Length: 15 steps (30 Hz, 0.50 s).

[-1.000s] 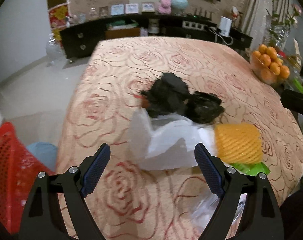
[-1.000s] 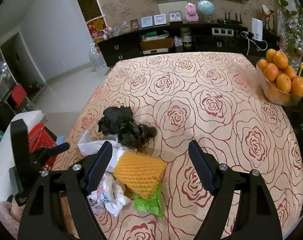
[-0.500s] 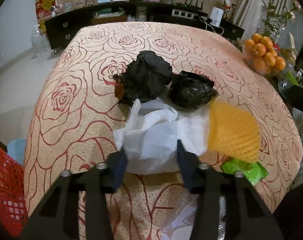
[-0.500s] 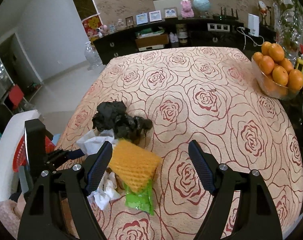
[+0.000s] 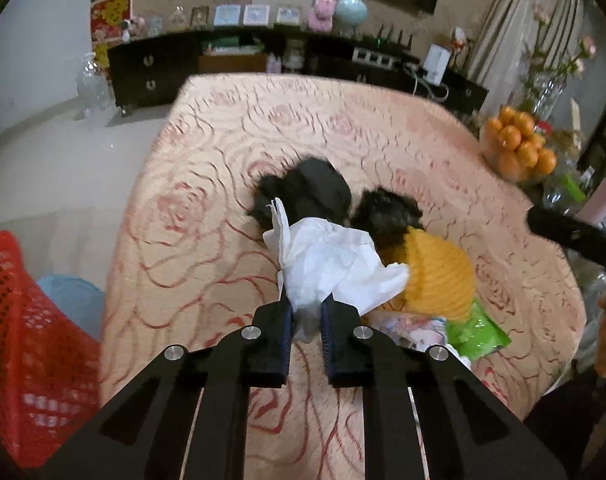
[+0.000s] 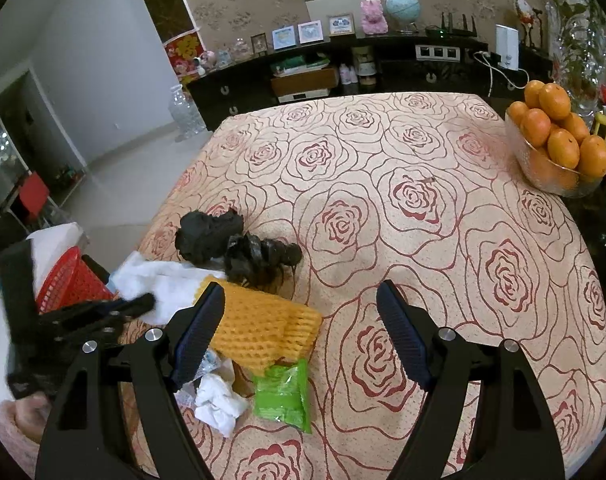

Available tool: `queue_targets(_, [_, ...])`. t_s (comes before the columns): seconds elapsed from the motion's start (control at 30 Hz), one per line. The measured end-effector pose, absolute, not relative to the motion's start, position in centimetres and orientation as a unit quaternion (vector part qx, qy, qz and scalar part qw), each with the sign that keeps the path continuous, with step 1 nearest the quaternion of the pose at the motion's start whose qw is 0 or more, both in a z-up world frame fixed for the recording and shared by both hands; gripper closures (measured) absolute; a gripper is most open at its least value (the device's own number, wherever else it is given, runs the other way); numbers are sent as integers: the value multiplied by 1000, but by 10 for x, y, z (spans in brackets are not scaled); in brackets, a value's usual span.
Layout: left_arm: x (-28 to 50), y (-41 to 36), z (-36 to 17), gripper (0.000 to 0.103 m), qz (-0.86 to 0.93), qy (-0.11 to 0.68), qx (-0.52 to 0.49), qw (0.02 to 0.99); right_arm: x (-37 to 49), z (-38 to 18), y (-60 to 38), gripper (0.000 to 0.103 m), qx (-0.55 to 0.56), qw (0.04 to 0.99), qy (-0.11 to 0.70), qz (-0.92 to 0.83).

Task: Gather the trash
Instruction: 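Close the left tool on the white tissue paper and lift it, then grasp the black plastic bag with the right tool while the left tool holds the tissue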

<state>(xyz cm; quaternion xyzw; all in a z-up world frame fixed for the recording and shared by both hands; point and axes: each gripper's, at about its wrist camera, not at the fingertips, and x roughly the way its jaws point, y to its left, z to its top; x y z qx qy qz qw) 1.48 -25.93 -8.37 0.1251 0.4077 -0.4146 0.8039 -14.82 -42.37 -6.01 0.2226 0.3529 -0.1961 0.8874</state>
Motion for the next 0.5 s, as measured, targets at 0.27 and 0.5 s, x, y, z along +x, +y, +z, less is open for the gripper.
queue_targets(0.27, [19, -208, -50, 91, -401, 374, 93, 831, -140, -61, -417, 27, 218, 891, 353, -184])
queue_targets(0.5, [29, -179, -42, 91, -374, 368, 81, 847, -120, -74, -407, 27, 211, 891, 367, -162])
